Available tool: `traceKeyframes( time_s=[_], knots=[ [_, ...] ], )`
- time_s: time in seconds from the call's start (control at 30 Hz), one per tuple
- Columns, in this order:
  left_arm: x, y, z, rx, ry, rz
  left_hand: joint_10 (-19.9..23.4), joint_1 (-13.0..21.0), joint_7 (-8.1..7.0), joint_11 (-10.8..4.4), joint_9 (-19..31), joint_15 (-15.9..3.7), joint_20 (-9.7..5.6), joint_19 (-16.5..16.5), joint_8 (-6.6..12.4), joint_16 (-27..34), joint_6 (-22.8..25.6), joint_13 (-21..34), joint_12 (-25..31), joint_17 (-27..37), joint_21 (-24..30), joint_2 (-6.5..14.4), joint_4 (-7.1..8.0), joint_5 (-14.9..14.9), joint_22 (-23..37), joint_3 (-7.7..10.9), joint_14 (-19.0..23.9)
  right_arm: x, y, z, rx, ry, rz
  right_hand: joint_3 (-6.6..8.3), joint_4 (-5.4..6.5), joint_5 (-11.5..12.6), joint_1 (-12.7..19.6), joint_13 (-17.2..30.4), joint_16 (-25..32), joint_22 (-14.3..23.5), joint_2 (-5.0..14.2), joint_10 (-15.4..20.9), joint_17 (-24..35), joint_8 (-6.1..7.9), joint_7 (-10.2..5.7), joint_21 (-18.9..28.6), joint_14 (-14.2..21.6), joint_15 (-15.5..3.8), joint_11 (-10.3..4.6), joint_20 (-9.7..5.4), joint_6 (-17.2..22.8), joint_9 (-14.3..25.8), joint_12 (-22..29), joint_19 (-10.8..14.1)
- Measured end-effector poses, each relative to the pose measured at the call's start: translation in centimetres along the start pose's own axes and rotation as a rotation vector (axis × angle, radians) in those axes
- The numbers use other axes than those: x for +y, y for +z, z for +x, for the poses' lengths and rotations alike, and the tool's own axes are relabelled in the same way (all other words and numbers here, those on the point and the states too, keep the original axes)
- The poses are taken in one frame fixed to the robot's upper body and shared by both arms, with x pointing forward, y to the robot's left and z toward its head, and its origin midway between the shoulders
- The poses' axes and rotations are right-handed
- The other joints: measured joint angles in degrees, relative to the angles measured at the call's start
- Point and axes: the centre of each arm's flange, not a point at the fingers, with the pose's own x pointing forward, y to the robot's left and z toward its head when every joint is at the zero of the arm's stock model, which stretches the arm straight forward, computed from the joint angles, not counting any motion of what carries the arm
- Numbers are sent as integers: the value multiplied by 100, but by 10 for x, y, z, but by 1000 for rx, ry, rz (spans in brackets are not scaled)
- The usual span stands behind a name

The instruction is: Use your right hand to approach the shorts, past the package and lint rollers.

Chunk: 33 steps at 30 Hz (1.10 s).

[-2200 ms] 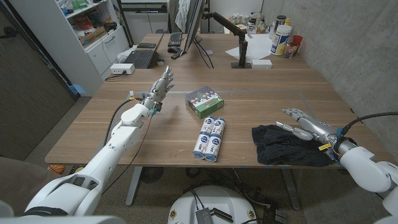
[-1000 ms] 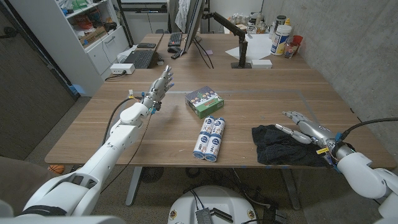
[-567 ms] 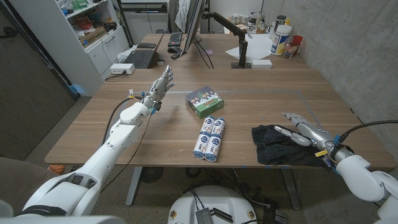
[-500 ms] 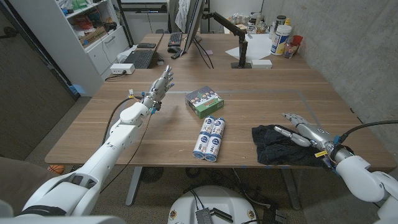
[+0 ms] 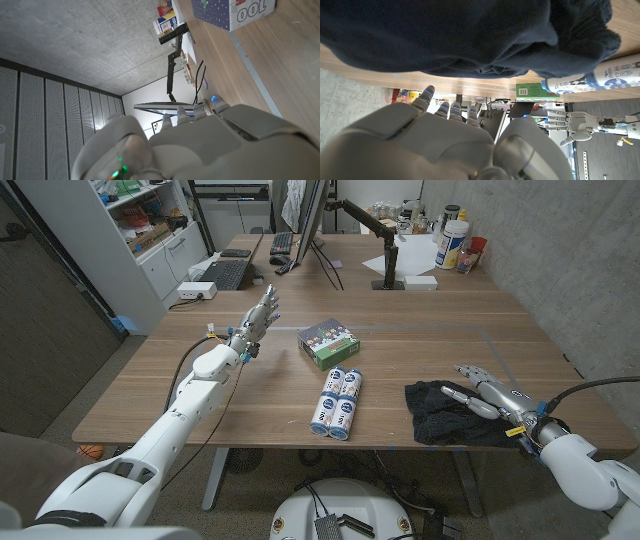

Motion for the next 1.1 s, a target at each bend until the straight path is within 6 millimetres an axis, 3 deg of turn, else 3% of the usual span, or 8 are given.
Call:
traceKeyframes(
  time_s=[1.1],
  knots=[
    [0, -1, 2, 4, -4, 2, 22, 0, 0, 21, 0, 0, 0, 0, 0, 0, 0, 0, 22, 0, 0, 0, 0, 0, 0, 0, 0, 5, -2, -2, 13, 20, -16, 0, 0, 6, 30, 0, 0, 0, 30, -18, 0, 0, -19, 0, 0, 0, -42, 21, 18, -1, 0, -20]
  ],
)
